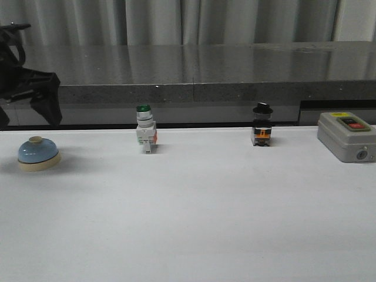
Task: Place and press bell with both arms
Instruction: 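Lower the left gripper onto the blue bell and grasp it, then lift the bell with the left gripper and carry it toward table center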
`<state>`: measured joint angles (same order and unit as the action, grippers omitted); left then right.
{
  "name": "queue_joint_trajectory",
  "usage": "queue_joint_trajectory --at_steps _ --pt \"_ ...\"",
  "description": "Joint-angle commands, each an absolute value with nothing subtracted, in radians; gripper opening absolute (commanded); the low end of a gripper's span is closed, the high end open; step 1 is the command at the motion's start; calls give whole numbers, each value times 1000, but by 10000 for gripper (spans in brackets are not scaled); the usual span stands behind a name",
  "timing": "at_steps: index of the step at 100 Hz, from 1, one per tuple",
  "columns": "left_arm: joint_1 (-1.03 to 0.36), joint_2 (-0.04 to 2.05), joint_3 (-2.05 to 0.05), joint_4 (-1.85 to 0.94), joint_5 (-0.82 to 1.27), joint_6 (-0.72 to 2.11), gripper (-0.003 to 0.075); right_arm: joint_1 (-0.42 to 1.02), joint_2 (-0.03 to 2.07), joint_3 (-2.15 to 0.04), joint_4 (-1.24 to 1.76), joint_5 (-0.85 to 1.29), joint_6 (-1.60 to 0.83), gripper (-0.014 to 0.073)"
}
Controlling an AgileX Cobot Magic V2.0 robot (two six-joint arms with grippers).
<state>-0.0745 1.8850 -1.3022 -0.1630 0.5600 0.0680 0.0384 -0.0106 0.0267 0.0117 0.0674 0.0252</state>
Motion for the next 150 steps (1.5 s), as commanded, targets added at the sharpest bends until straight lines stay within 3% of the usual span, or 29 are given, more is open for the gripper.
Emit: queue_joint_trajectory --at_steps 1,41,56,65,85,94,124,150 --pt "-89 1866 -1335 -169 502 69 651 30 -26 12 0 -15 24 -60" --pt "-115 1957 -1336 -162 460 69 651 30 -26 12 0 -15 24 -60" --pt "-115 1969 -1336 -162 463 69 617 30 -26 12 0 -15 24 -60" --pt "-115 1969 -1336 -162 463 69 554 30 -26 12 0 -15 24 -60" --pt "-115 1969 -1336 -162 474 69 274 30 -26 12 0 -15 24 -60" --pt "-115 1961 -1336 -162 496 69 209 30 -26 12 0 -15 24 -60" --pt "-164 1805 -1336 -162 609 71 198 30 -26 12 0 -15 24 -60" --pt "-359 1689 -1338 -162 648 72 198 30 -26 12 0 -15 24 -60"
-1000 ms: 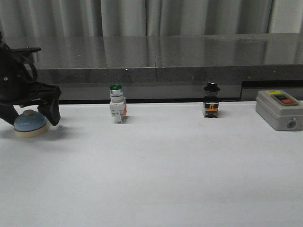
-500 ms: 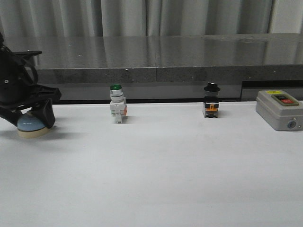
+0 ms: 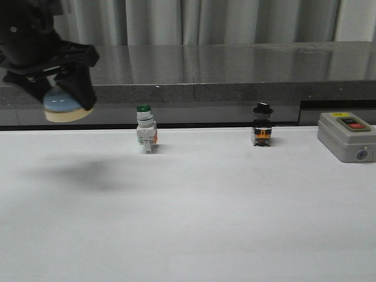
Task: Place and press bell with both arms
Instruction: 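Lift the bell with the left gripper and carry it toward table center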
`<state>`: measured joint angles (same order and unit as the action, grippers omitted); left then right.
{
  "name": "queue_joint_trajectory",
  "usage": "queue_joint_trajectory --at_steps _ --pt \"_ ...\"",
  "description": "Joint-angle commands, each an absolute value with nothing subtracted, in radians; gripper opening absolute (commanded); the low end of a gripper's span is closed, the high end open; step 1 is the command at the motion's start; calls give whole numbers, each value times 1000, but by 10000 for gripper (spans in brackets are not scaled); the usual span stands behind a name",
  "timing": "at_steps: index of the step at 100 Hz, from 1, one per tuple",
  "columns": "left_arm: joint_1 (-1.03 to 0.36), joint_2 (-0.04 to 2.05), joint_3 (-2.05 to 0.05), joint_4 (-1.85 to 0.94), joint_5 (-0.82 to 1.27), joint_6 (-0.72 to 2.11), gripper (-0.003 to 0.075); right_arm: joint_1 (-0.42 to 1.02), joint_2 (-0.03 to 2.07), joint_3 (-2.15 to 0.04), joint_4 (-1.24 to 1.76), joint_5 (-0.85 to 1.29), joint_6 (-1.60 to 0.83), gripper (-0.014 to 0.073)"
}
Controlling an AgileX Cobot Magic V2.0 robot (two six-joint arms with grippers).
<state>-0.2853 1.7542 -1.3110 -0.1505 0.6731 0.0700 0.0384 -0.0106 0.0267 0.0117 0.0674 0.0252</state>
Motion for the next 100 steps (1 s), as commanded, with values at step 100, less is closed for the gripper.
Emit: queue_joint_trajectory --at_steps 100 --pt "-729 2015 -1464 -171 505 72 202 30 -26 12 0 -15 24 -60"
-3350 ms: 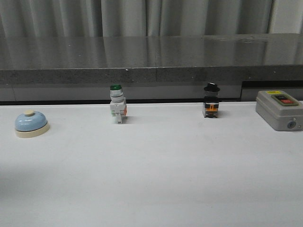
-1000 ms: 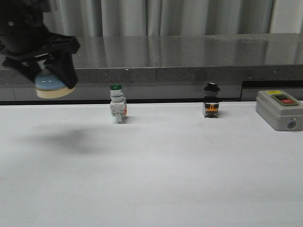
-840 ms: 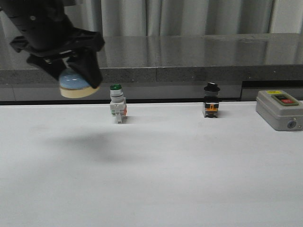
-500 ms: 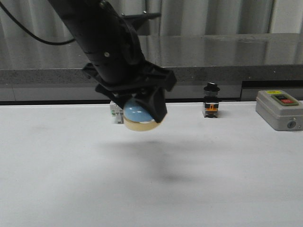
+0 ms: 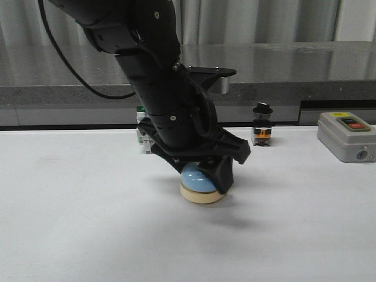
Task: Place and press bell with both arms
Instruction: 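Lift the bell with the left gripper and carry it toward table center, then lower the bell onto the table center with the left gripper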
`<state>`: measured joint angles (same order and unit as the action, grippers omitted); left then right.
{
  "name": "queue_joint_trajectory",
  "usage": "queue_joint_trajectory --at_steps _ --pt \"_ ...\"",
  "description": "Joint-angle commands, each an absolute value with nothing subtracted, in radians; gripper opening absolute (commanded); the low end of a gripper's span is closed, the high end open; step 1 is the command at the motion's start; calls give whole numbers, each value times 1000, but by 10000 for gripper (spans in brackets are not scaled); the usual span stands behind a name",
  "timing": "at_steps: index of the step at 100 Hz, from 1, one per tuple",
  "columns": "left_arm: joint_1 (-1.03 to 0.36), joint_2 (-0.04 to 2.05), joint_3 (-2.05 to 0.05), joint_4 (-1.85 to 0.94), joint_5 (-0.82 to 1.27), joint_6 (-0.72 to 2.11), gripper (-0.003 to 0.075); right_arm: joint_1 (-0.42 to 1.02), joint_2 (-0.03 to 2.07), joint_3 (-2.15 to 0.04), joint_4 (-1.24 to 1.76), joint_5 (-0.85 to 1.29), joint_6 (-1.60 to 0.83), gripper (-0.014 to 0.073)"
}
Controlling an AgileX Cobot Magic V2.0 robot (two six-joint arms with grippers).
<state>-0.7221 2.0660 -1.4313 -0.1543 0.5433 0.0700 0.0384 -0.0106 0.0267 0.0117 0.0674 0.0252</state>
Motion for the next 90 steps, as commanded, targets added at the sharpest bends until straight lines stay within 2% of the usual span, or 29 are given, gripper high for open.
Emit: queue_joint_trajectory --at_steps 1,9,25,33,61,90 --pt "-729 2015 -1464 -171 505 72 203 30 -26 12 0 -15 24 -60" --pt "-729 2015 -1464 -174 511 72 249 30 -26 12 0 -15 24 -60" --pt "-729 2015 -1464 -174 513 72 459 30 -26 12 0 -15 24 -60" --pt "-729 2015 -1464 -174 513 72 525 30 -26 12 0 -15 24 -60" --pt "-729 2013 -1464 -174 513 72 558 30 -26 12 0 -15 24 -60" --pt "-729 1929 -1464 -190 517 66 557 30 -26 12 0 -15 24 -60"
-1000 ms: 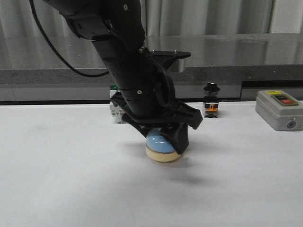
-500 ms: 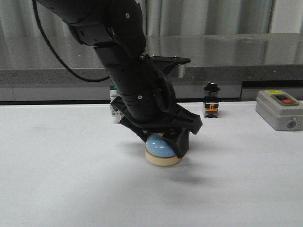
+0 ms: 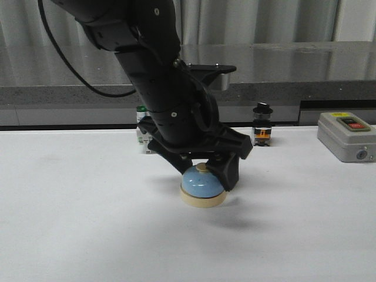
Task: Place and press bell with both arms
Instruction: 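Lower the bell onto the table center with the left gripper, then open the left gripper and raise it away from the bell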
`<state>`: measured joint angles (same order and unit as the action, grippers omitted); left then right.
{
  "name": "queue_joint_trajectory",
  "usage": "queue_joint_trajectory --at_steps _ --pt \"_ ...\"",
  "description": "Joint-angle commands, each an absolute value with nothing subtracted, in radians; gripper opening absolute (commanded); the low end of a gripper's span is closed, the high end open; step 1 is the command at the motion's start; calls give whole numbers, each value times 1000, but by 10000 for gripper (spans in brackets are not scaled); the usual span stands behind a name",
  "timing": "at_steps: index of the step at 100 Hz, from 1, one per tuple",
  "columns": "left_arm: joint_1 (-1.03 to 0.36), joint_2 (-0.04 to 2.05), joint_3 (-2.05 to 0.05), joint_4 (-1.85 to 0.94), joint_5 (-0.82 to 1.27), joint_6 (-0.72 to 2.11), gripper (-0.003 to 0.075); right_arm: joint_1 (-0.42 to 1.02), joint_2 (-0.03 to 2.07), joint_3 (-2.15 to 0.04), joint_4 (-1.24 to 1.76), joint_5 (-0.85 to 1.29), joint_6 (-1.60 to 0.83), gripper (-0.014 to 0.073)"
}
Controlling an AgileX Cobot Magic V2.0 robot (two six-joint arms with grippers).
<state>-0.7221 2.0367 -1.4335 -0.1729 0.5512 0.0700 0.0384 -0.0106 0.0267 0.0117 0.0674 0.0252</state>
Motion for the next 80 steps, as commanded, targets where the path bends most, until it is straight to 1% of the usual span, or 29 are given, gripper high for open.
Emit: queue_joint_trajectory --at_steps 1,27,41,54,80 --pt "-727 1921 -1464 -190 517 66 557 30 -26 12 0 -15 24 -60" --pt "-688 1746 -1461 -190 489 66 557 30 -26 12 0 -15 24 -60" --pt "-641 1635 -1409 -190 456 66 557 30 -26 12 0 -15 24 -60" --pt "-583 1506 -1294 -190 395 65 557 30 -26 12 0 -15 24 -60" --pt "-412 1231 -1009 -190 245 61 556 30 -26 12 0 -15 24 -60"
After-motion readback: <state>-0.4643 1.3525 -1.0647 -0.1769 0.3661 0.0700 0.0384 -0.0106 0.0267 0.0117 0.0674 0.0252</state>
